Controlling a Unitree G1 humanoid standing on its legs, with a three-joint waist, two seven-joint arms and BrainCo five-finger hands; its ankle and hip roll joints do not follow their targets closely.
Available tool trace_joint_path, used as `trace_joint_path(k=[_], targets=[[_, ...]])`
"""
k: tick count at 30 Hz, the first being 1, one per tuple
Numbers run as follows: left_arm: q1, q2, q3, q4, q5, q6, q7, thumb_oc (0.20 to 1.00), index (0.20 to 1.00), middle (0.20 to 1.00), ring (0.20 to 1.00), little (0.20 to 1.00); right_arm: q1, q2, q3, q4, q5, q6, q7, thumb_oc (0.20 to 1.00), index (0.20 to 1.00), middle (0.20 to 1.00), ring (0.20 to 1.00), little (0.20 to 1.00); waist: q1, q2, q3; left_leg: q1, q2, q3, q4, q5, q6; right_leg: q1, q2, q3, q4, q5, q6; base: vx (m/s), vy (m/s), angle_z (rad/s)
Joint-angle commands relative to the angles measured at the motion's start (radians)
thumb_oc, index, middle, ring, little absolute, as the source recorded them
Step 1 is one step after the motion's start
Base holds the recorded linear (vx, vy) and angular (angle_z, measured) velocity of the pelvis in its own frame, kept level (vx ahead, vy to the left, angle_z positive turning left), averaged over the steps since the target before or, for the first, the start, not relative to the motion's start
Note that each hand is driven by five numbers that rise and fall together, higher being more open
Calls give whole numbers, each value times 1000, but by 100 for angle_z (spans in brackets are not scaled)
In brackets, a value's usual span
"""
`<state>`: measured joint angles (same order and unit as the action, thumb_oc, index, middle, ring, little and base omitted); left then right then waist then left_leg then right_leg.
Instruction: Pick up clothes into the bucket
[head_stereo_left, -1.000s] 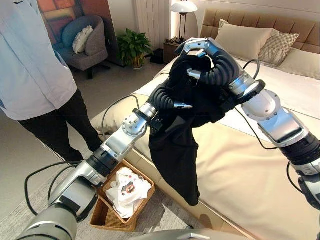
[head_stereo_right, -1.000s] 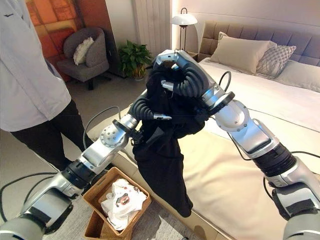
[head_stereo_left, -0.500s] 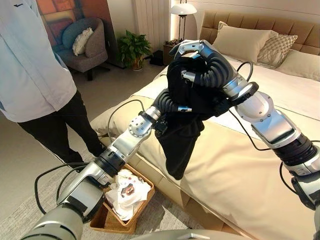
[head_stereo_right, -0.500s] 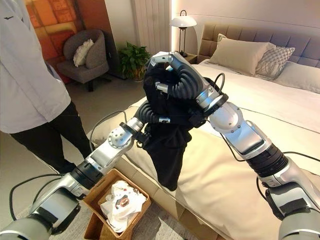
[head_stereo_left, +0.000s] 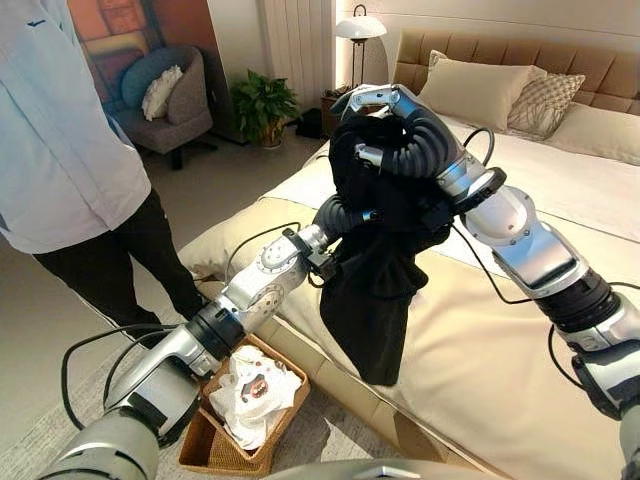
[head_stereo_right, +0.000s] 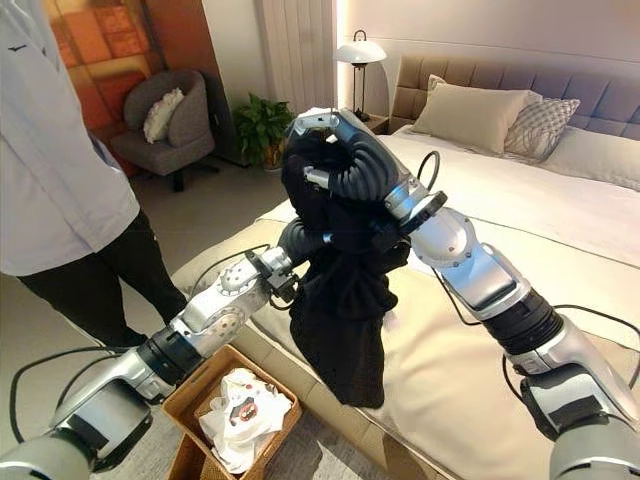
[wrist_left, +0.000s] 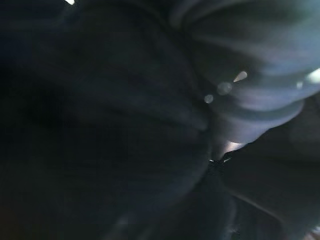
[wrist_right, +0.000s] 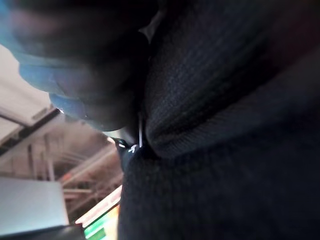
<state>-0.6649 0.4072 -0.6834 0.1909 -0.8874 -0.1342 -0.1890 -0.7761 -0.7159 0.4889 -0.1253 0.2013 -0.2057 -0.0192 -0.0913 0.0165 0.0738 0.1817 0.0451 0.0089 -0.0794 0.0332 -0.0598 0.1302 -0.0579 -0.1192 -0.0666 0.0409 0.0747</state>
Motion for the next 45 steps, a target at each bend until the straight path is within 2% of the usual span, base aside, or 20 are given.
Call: trace_joint_path(k=[1, 2, 3, 14, 24, 30, 37, 45], targets=[[-68, -63, -32, 96, -6, -10, 7, 200, 200, 200, 200, 200, -77, 74, -29, -45, 72, -52, -19, 266, 266, 266, 266, 266, 7, -51, -44, -50, -30, -32, 104, -85, 5, -1, -87, -61, 76, -42, 71, 0, 0, 0], [-64, -76, -24, 100, -5, -12, 12, 200, 200, 200, 200, 200, -69, 83, -31, -46, 69, -52, -16, 765, 765, 765, 765, 765, 8, -52, -43, -50, -30, -33, 103, -85, 6, 0, -87, -60, 74, -41, 71, 0, 0, 0], [-63, -85, -21, 101, -2, -13, 14, 200, 200, 200, 200, 200, -66, 88, -32, -45, 67, -51, -16, 1000, 1000, 1000, 1000, 1000, 7, -52, -43, -50, -30, -33, 103, -85, 6, 0, -87, -60, 74, -41, 71, 0, 0, 0], [-162, -217, -43, 114, 132, -51, 80, 200, 200, 200, 200, 200, -60, 117, -28, -55, 65, -48, -7, 1000, 1000, 1000, 1000, 1000, -4, -56, -40, -57, -33, -34, 86, -71, 8, -6, -90, -72, 71, -36, 72, 0, 0, 0], [-183, -232, -60, 92, 167, -53, 75, 200, 200, 200, 200, 200, -57, 105, -44, -101, 119, -57, 7, 1000, 1000, 1000, 1000, 1000, -12, -56, -42, -63, -37, -26, 93, -68, 13, -15, -95, -65, 68, -25, 75, -6, 1, 0], [-118, -262, -39, 182, 203, -43, 102, 200, 200, 200, 200, 200, -18, 114, -127, -135, 189, -79, -31, 1000, 1000, 1000, 1000, 1000, -21, -59, -42, -64, -36, -19, 103, -75, 16, -18, -96, -55, 75, -27, 75, 0, 0, 0], [-38, -283, 31, 296, 239, -38, 170, 200, 200, 200, 200, 200, 36, 125, -275, -149, 284, -127, -134, 1000, 1000, 1000, 1000, 1000, -34, -66, -39, -66, -35, -8, 128, -91, 18, -22, -95, -36, 83, -32, 73, 5, -2, -3], [17, -282, 60, 320, 265, -31, 187, 200, 200, 200, 200, 200, 88, 75, -406, -138, 297, -153, -206, 1000, 1000, 1000, 1000, 1000, -39, -69, -42, -69, -36, -6, 140, -99, 19, -23, -96, -30, 91, -39, 73, 7, 0, -3]])
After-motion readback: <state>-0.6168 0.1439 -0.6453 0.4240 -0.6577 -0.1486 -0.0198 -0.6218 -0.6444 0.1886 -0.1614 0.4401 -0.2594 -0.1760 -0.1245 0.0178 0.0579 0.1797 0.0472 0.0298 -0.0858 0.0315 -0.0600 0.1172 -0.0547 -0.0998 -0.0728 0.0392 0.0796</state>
